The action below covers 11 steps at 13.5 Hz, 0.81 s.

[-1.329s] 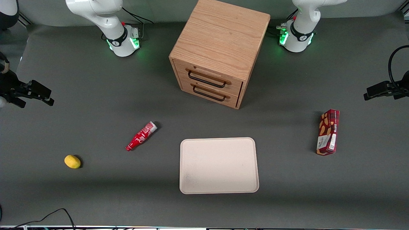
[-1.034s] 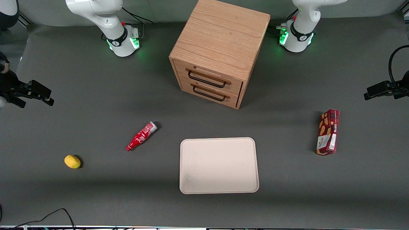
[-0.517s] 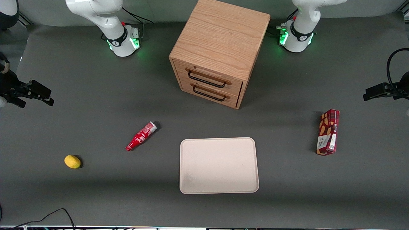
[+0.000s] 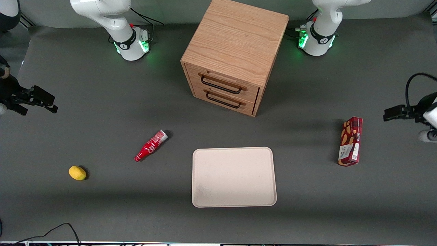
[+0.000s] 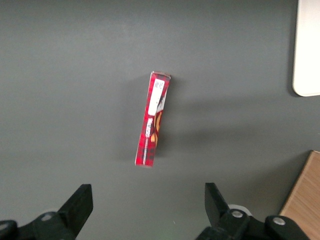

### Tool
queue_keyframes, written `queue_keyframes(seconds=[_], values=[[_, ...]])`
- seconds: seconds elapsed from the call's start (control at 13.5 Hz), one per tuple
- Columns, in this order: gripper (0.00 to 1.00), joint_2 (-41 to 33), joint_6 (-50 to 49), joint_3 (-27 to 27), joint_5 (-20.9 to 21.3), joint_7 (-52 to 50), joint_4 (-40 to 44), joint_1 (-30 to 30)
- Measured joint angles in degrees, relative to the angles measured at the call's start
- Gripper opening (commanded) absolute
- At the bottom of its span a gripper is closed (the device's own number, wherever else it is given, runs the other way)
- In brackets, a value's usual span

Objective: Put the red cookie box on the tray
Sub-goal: 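Move the left gripper down over the red cookie box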

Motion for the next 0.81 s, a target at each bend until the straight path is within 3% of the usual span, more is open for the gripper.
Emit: queue_keyframes(seconds=[0.52, 0.81], values=[[1.0, 2.92, 19.96, 0.3, 0.03, 10.46, -14.13, 2.64], [1.0, 2.95, 28.94, 0.19, 0.01, 11.46, -21.48, 2.98]])
